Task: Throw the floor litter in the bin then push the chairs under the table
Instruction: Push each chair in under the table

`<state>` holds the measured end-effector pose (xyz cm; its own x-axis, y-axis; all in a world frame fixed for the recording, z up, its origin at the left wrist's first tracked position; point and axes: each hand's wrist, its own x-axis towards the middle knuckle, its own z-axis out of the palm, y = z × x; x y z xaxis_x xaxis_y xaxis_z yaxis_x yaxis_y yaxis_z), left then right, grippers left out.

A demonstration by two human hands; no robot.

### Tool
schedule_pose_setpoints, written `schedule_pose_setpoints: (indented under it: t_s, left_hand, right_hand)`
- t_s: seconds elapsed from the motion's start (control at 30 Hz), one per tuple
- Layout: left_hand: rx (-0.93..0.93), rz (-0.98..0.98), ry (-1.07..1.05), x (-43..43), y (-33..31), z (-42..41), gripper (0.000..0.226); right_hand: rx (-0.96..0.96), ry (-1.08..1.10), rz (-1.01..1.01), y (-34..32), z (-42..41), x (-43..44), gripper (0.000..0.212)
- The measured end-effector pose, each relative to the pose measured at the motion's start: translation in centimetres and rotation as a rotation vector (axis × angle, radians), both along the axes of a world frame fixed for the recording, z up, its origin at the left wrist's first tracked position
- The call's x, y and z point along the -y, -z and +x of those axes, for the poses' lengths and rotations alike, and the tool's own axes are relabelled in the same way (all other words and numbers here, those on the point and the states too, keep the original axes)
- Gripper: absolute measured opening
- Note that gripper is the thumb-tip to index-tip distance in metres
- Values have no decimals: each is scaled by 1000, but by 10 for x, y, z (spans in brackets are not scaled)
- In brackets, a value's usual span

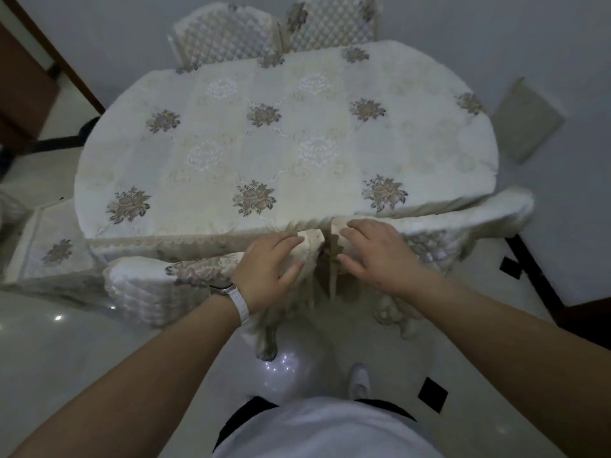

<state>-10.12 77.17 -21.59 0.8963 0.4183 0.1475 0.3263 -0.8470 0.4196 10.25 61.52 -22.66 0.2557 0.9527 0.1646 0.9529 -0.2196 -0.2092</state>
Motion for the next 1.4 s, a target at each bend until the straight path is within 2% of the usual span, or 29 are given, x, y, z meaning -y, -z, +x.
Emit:
schedule_pose_setpoints:
  t_s: [0.27,0.4,0.77,1.0,1.17,1.4]
  left_hand:
    - [-59,-5,86,54,-1,86,52]
    - [-97,42,144,61,1,111,56]
    - [-67,-78,149,78,22,165,58]
    - [-61,-58,82,88,31,180,62]
    - [-69,2,-30,106,34,194,58]
    - [-50,15,-192,109,43,199,56]
  right_hand:
    - [69,109,-50,-4,74,78,53]
    - [128,177,-48,0,93,93,50]
    - [152,273,-147,-10,118,115,55]
    - [105,217,-83,-3,133,115,53]
    - [82,106,-84,3,163,118,60]
    - [54,-81,-36,8,200,104,57]
